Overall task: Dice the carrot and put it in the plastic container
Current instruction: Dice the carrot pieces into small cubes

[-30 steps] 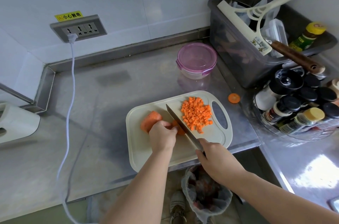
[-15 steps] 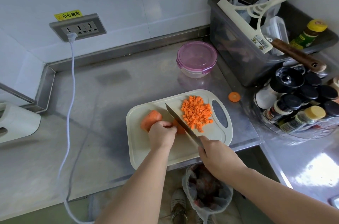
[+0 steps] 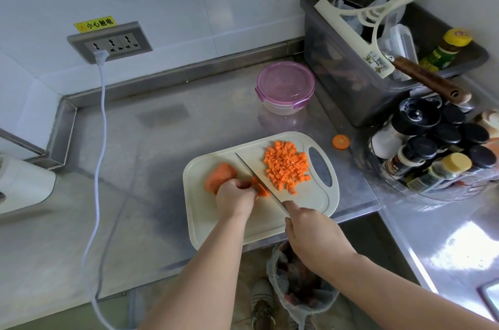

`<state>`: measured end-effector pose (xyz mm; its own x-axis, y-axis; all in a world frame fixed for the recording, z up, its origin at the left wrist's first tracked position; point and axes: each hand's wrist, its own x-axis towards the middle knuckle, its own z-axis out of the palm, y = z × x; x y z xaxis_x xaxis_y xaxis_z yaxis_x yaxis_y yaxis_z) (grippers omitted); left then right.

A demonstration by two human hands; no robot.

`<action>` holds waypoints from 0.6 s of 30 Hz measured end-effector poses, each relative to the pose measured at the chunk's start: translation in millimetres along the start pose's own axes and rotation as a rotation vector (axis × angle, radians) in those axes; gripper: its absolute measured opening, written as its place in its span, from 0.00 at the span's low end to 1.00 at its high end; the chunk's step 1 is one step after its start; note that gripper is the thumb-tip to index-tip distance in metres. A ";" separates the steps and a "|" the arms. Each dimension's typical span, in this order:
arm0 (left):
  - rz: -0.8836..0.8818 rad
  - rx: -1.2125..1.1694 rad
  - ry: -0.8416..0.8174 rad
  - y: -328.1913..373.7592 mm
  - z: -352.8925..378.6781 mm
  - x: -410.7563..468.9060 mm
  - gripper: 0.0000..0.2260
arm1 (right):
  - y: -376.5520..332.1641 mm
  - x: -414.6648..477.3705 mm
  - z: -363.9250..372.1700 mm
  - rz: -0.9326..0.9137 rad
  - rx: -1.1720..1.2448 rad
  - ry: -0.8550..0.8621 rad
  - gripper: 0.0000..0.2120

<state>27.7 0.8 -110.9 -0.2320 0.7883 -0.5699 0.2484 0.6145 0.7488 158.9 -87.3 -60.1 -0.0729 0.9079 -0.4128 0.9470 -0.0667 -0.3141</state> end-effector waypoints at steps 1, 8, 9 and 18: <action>-0.003 0.001 0.002 0.0 0.0 0.1 0.08 | 0.2 1.0 1.1 0.009 0.010 0.006 0.14; -0.003 0.023 -0.018 -1.2 0.1 2.5 0.04 | -3.6 1.7 0.1 -0.002 0.006 0.001 0.13; -0.004 0.020 -0.020 -0.9 0.0 2.3 0.05 | -3.6 0.6 -1.7 -0.008 0.010 0.011 0.13; 0.157 0.125 -0.023 6.6 -6.7 -8.6 0.06 | 23.3 0.1 -18.9 -0.023 -0.076 0.208 0.20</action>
<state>25.0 -2.2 -98.8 -0.1599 0.8743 -0.4583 0.3946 0.4822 0.7822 186.9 -81.0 -51.3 -0.0363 0.9752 -0.2184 0.9673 -0.0206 -0.2527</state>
